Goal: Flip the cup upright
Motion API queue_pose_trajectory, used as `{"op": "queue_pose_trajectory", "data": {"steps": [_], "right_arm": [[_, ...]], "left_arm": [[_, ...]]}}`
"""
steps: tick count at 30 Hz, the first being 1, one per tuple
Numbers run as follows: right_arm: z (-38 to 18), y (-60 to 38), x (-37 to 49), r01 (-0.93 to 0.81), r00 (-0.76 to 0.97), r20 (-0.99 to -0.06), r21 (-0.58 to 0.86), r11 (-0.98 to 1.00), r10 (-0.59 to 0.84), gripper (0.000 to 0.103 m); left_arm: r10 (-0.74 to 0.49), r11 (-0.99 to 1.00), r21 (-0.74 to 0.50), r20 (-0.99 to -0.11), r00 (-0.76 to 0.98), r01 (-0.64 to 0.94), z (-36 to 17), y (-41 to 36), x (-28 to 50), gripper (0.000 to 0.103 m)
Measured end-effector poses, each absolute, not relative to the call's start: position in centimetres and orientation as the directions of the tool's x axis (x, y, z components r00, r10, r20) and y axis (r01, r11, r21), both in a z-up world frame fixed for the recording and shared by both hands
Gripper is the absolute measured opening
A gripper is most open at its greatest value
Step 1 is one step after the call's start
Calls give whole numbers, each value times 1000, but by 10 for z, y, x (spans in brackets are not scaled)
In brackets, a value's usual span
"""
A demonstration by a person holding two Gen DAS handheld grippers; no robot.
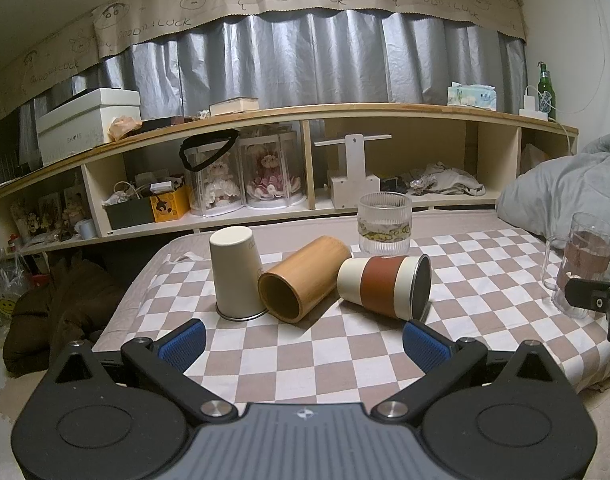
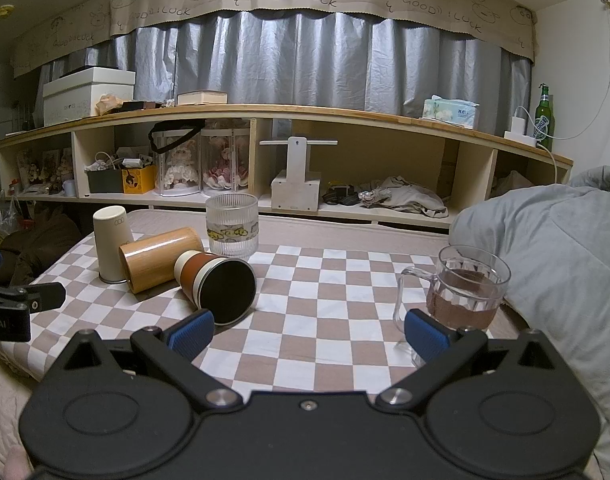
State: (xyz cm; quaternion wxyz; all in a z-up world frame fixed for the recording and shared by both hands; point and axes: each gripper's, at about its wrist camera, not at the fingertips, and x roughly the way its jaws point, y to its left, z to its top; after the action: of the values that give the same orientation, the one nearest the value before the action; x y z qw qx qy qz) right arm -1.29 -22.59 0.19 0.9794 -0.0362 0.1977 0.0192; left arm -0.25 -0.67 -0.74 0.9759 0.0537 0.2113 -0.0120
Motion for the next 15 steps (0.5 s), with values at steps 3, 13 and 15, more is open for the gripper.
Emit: {"op": "queue_pose_trajectory", "data": {"steps": [3,13,15], "right_arm": [[2,-226,-13,-53,921,-388,-62,997,25,103],[2,-226,-13,-54,921,-389,-63,997,26,103],[2,-226,-13,-54,921,-389,-62,997,26,103]], "left_arm": [[-1,994,101,-413,911,46,-8,-8,-3,103],[-1,994,100,-415,910,46,-7,-7,-2,103],[-1,994,100,-416,909,47,-7,-7,-2,103]]}}
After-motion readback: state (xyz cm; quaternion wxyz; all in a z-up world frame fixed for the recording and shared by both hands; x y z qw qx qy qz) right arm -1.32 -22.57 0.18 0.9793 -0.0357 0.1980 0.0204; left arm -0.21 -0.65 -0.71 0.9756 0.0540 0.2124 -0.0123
